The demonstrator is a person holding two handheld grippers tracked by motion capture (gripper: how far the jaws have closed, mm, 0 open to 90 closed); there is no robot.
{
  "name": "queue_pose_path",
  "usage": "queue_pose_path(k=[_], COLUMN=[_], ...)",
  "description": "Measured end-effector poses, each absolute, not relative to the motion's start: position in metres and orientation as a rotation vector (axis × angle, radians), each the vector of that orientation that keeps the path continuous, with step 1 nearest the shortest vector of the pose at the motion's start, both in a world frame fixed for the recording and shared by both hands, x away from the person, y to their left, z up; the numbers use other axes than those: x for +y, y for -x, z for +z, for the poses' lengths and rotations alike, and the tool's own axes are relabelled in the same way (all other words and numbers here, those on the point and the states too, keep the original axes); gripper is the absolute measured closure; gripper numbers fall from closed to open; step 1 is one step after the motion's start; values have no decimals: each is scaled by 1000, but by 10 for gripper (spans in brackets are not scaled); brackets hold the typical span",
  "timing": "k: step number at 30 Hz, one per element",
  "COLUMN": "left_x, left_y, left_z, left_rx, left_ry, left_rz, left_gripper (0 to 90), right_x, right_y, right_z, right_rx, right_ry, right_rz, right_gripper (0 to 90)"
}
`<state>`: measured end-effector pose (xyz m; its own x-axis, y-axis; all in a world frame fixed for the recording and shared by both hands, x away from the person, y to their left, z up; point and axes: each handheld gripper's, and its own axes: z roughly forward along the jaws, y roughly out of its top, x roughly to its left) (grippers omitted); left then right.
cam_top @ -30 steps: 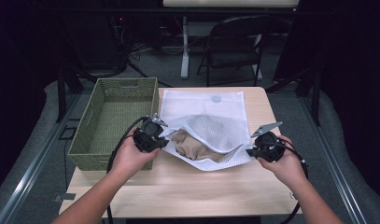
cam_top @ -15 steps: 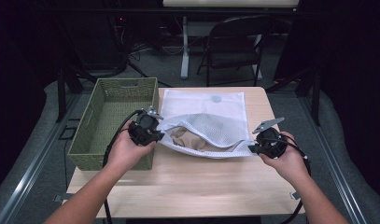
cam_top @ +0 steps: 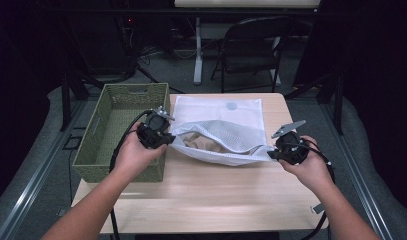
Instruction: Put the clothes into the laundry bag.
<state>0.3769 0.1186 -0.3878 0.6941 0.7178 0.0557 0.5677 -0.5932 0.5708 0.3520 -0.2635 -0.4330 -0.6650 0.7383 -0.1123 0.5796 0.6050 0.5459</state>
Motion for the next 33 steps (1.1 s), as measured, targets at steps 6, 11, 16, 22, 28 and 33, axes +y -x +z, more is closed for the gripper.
queue_pose_path(k=[6, 11, 16, 22, 28, 33], left_x=[119, 119, 121, 122, 121, 122], left_y=[-383, -387, -390, -390, -391, -393], left_z=[-375, -368, -361, -356, -349, -343], left_rx=[986, 991, 995, 996, 990, 1000], left_ry=[-2368, -2356, -2346, -2347, -2333, -2325], left_rz=[401, 423, 432, 440, 461, 474], left_gripper=[880, 881, 881, 881, 881, 882], right_x=[-265, -266, -268, -269, -271, -270], right_y=[-358, -362, -364, -364, -366, -366], right_z=[-422, -411, -400, -390, -383, -376], right_rx=[2487, 2472, 2455, 2430, 2418, 2404], right_ry=[-1064, -1057, -1051, -1048, -1045, -1037], right_rz=[683, 677, 676, 688, 685, 689], right_gripper=[889, 889, 889, 889, 889, 889])
